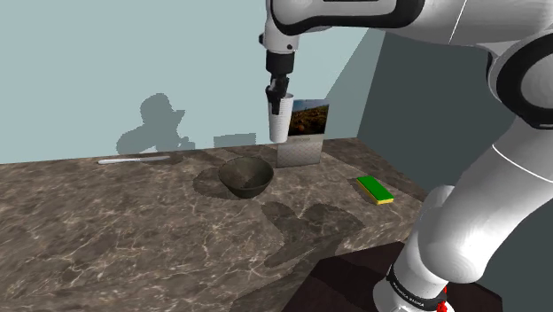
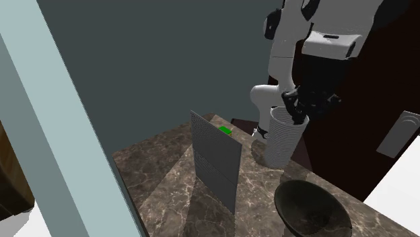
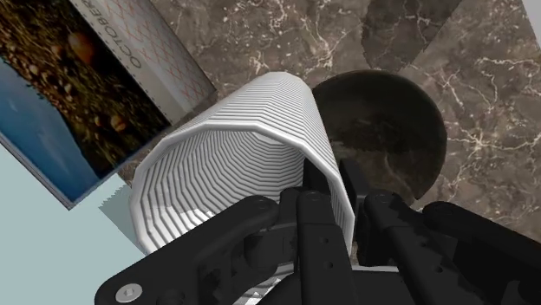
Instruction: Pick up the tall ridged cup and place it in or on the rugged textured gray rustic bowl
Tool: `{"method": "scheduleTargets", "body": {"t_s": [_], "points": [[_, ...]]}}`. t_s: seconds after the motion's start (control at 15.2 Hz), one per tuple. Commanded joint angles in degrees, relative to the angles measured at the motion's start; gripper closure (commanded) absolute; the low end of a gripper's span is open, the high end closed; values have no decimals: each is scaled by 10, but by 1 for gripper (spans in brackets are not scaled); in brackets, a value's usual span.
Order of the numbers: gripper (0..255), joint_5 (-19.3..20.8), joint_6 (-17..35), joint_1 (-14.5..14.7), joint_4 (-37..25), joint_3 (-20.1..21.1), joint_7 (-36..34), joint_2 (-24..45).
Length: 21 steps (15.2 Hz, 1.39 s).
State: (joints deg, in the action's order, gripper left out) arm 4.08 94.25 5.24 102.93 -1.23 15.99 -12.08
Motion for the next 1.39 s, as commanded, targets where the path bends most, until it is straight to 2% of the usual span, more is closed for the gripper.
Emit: {"method": "scheduleTargets", "body": {"t_s": [0.0, 0.46, 1.32], "points": [[255, -2, -13, 10, -33, 15, -24, 22], [255, 3, -61, 47, -174, 65, -108, 121], [255, 1, 46, 46, -41, 63, -113, 95]]}}
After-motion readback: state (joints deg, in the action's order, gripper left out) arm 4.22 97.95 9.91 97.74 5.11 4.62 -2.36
